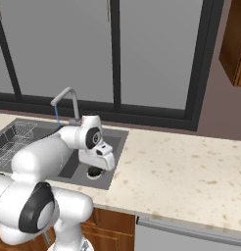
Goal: Turn on the sink faucet. Then move the squash from the counter to the sink. Turn off the sink. Move the vegetable from the sink to the pot next to the stove. Finally move the pot to the front right burner.
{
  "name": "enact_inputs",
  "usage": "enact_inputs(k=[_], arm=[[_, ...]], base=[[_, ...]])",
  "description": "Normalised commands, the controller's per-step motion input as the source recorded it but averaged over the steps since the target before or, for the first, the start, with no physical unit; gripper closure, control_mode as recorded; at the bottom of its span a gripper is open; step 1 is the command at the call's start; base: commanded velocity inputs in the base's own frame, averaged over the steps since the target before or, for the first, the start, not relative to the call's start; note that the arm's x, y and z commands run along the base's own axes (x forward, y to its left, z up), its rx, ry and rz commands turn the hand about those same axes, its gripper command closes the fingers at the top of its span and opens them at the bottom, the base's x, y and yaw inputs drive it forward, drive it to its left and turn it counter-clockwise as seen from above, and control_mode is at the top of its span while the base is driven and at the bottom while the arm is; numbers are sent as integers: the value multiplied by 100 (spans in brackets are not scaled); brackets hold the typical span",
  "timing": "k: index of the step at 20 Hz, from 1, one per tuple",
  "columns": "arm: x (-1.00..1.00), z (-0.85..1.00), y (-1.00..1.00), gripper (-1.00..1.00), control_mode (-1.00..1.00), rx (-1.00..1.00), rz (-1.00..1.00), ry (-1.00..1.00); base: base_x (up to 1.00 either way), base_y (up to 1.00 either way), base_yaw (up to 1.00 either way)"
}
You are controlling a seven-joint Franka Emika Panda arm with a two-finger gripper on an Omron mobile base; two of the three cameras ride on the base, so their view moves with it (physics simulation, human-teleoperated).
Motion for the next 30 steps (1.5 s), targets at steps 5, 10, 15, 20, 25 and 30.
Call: enact_inputs(k=[5,10,15,20,25,30], arm=[[14,0,82,100,-100,0,11,8],[18,4,82,100,-100,0,9,8],[17,5,83,100,-100,0,7,7],[8,0,41,100,-100,0,3,0],[2,-7,8,100,-100,0,0,-9],[6,-3,37,100,-100,0,0,-19]], base=[[0,0,0],[0,0,0],[0,0,0],[0,0,0],[0,0,0],[0,0,0]])
